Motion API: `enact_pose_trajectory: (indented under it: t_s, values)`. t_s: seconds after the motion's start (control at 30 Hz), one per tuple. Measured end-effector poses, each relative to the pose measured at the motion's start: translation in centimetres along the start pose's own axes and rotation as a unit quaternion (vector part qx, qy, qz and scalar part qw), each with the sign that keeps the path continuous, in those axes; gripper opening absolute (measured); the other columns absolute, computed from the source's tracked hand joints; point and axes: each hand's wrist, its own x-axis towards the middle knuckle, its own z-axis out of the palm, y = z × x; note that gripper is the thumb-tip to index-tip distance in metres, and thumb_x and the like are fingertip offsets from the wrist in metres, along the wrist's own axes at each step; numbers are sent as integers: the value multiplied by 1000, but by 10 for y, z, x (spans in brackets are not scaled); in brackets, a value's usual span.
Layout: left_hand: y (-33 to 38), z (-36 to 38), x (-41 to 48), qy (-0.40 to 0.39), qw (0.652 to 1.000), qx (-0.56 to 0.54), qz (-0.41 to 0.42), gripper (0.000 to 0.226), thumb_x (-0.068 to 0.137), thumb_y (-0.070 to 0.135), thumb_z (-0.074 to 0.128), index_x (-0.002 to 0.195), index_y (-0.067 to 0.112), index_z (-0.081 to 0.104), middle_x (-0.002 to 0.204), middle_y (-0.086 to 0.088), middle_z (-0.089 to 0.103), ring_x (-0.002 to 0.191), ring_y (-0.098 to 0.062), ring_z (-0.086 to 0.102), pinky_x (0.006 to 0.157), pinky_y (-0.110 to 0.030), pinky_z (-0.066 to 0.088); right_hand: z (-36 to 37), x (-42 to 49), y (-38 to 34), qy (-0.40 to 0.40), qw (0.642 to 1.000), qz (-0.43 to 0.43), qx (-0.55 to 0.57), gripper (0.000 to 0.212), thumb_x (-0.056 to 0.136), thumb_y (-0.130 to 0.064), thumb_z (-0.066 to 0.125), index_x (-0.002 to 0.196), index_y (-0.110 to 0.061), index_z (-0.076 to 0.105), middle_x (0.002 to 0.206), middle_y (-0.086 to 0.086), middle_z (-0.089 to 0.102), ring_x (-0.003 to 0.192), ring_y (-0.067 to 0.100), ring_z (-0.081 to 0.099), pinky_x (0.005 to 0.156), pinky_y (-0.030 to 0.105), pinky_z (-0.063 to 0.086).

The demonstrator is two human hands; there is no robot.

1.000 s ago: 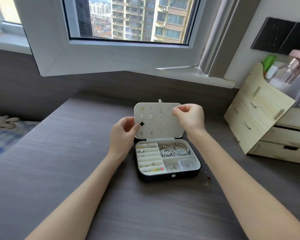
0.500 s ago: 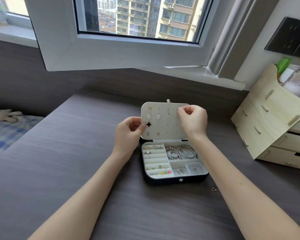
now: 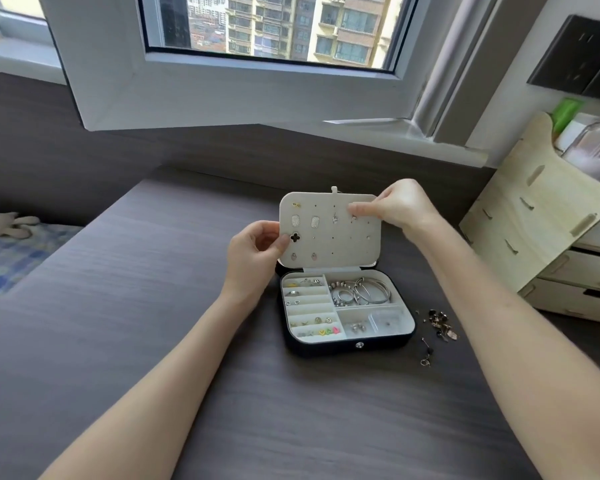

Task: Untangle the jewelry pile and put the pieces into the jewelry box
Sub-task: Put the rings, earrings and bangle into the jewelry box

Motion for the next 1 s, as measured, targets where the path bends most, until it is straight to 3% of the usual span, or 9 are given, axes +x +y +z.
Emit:
enact_pose_trajectory:
  t_s: [0.1, 0.17, 0.37, 0.43, 0.6, 0.7, 0.8, 0.9, 1.0]
  values:
    - [-1, 2, 0, 16, 1000, 19, 8, 14, 85, 1, 65, 89, 15, 67, 85, 3, 70, 77, -5, 65, 73, -21, 53, -27, -24, 11, -27, 999, -20, 7, 37, 71, -42, 80, 65, -8, 66, 68, 4, 61, 65, 8, 50, 57, 27, 40]
    - [-2, 4, 0, 24, 999, 33, 15, 13, 86, 2, 64, 95, 11, 67, 87, 5, 69, 75, 1, 64, 71, -16, 52, -43, -45, 31, -53, 998, -24, -21, 31, 75, -39, 77, 67, -11, 68, 67, 0, 60, 63, 8, 50, 54, 23, 35]
    - [-5, 7, -2, 38, 996, 77, 38, 14, 88, 6, 62, 100, 11, 66, 89, 5, 67, 74, 6, 62, 71, -13, 50, -52, -94, 97, -132, 977, -30, -164, 10, 78, -24, 74, 68, -22, 73, 69, -8, 71, 72, 10, 64, 70, 32, 50]
    - [-5, 7, -2, 39, 995, 84, 40, 14, 88, 6, 62, 102, 11, 66, 89, 5, 67, 74, 6, 62, 71, -12, 50, -46, -108, 104, -130, 973, -36, -185, 11, 78, -28, 73, 69, -23, 73, 69, -9, 70, 69, 7, 62, 66, 28, 49]
    - [-1, 7, -4, 36, 995, 84, 32, 17, 89, 8, 61, 106, 6, 66, 92, 3, 68, 81, -3, 63, 75, -17, 51, -27, -119, 103, -98, 954, -32, -282, 17, 76, -39, 72, 71, -22, 70, 81, -9, 67, 82, 12, 60, 68, 28, 48]
    - [7, 7, -4, 33, 998, 44, 3, 12, 92, 10, 58, 101, 9, 65, 90, 4, 68, 83, -7, 63, 81, -26, 52, -25, -119, 101, -110, 948, -34, -296, 15, 81, -31, 67, 71, -21, 69, 84, -5, 67, 85, 15, 60, 68, 28, 46]
    - [17, 5, 0, 17, 998, -24, -48, 10, 94, 11, 54, 99, 10, 64, 100, -11, 68, 93, -22, 63, 89, -42, 50, -25, -116, 94, -114, 942, -52, -312, 21, 87, -24, 58, 79, -9, 69, 87, 5, 68, 87, 22, 61, 71, 31, 47]
    - [25, 4, 7, -1, 998, -26, -52, 11, 93, 9, 55, 102, 13, 60, 103, -10, 65, 96, -24, 62, 90, -46, 50, -28, -110, 82, -97, 957, -71, -263, 25, 90, -20, 51, 84, 1, 63, 85, 14, 66, 78, 27, 61, 62, 31, 46]
    - [34, 4, 18, -35, 999, 27, -10, 26, 92, 13, 58, 116, 22, 52, 105, -5, 60, 96, -20, 60, 83, -38, 52, -29, -101, 63, -109, 986, -71, -109, 19, 95, -21, 48, 82, -10, 58, 72, -1, 69, 58, 14, 63, 50, 24, 44]
